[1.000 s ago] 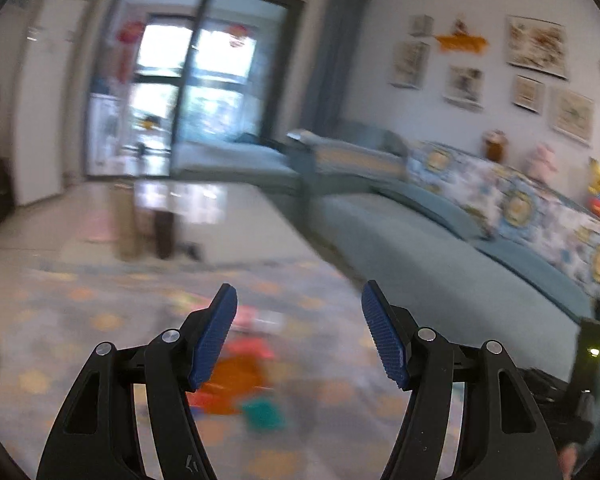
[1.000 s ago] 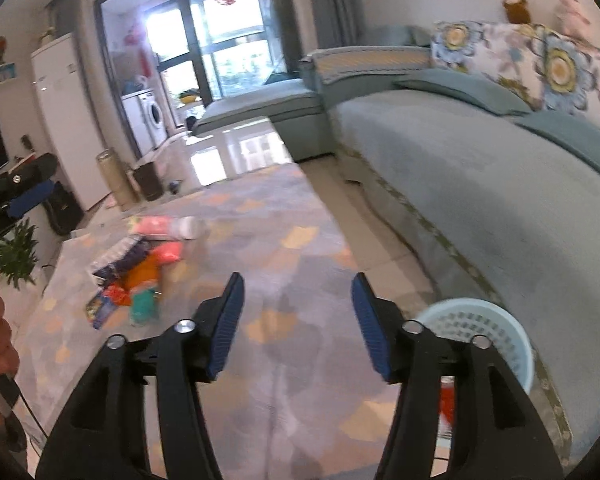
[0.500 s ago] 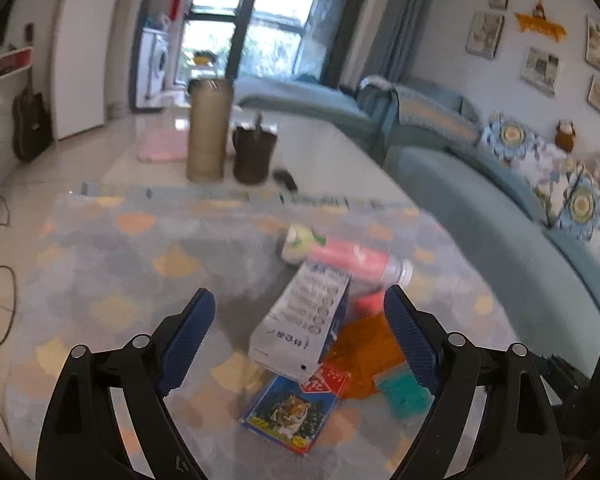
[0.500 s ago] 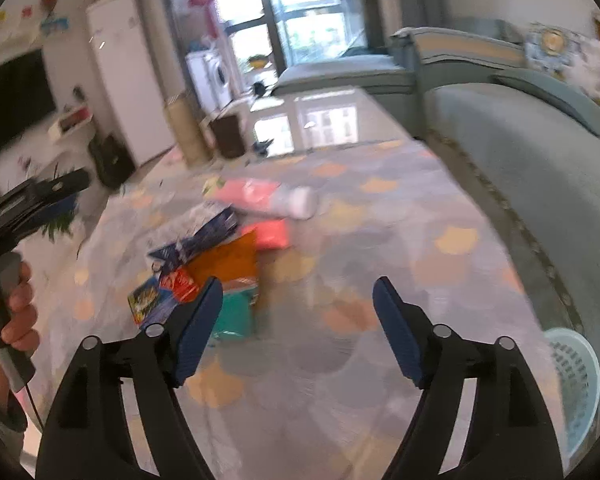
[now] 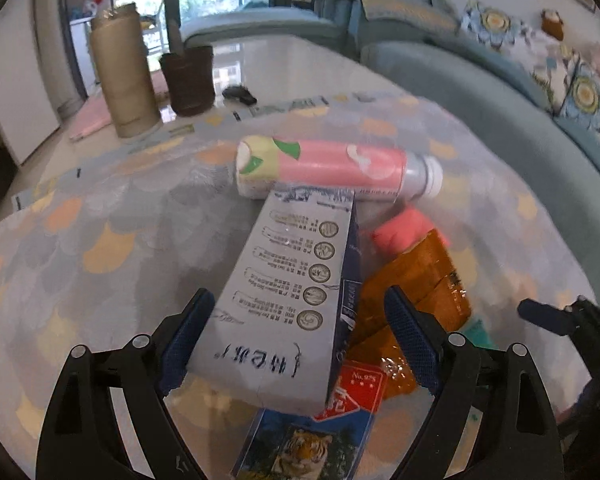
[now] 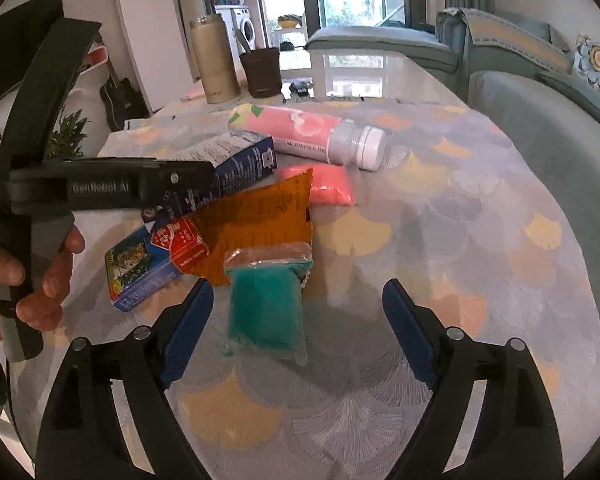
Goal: Collect trash
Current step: 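Grasp the white milk carton with the left tool while the right tool grasps the teal bag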
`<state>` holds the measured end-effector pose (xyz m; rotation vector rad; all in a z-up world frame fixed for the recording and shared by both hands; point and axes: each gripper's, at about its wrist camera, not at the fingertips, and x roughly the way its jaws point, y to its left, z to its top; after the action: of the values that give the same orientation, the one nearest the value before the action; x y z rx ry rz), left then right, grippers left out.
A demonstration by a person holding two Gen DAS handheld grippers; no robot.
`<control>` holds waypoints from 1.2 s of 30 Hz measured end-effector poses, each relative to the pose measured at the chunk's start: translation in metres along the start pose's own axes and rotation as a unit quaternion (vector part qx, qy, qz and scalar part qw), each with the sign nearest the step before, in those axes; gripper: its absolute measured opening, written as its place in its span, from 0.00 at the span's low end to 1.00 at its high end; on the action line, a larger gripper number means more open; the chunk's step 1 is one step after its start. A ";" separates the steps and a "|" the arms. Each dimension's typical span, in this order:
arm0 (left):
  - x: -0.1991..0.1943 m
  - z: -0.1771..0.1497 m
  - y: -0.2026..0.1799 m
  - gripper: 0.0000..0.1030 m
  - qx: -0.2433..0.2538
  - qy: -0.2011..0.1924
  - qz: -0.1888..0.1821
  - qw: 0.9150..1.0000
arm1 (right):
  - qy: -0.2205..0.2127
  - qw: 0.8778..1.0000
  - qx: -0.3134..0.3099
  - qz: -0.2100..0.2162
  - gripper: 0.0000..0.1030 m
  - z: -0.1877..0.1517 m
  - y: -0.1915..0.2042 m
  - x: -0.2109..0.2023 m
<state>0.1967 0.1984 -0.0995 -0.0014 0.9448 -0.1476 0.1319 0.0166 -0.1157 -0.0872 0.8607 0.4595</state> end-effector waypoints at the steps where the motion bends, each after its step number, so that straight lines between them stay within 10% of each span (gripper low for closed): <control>1: 0.006 0.002 0.000 0.80 -0.001 0.007 0.000 1.000 | 0.001 1.000 0.000 0.000 0.80 0.001 -0.001 0.000; 6: 0.019 0.005 0.001 0.58 -0.014 0.029 -0.005 0.999 | 0.005 1.000 -0.005 -0.005 0.80 0.000 0.001 0.003; 14: -0.001 -0.001 -0.002 0.57 -0.031 -0.011 -0.010 0.999 | 0.007 0.999 -0.043 -0.020 0.73 -0.003 0.016 0.005; 21: -0.040 -0.006 -0.012 0.57 -0.031 -0.058 -0.018 0.998 | 0.036 0.998 -0.048 -0.003 0.35 -0.005 0.017 0.013; 36: -0.132 -0.013 -0.078 0.57 0.013 -0.130 -0.054 0.990 | -0.021 1.000 0.013 0.015 0.32 -0.022 -0.032 -0.051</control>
<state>0.1003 0.1389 0.0050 -0.0458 0.6832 -0.2535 0.1013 -0.0364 -0.0956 -0.0418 0.8273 0.4763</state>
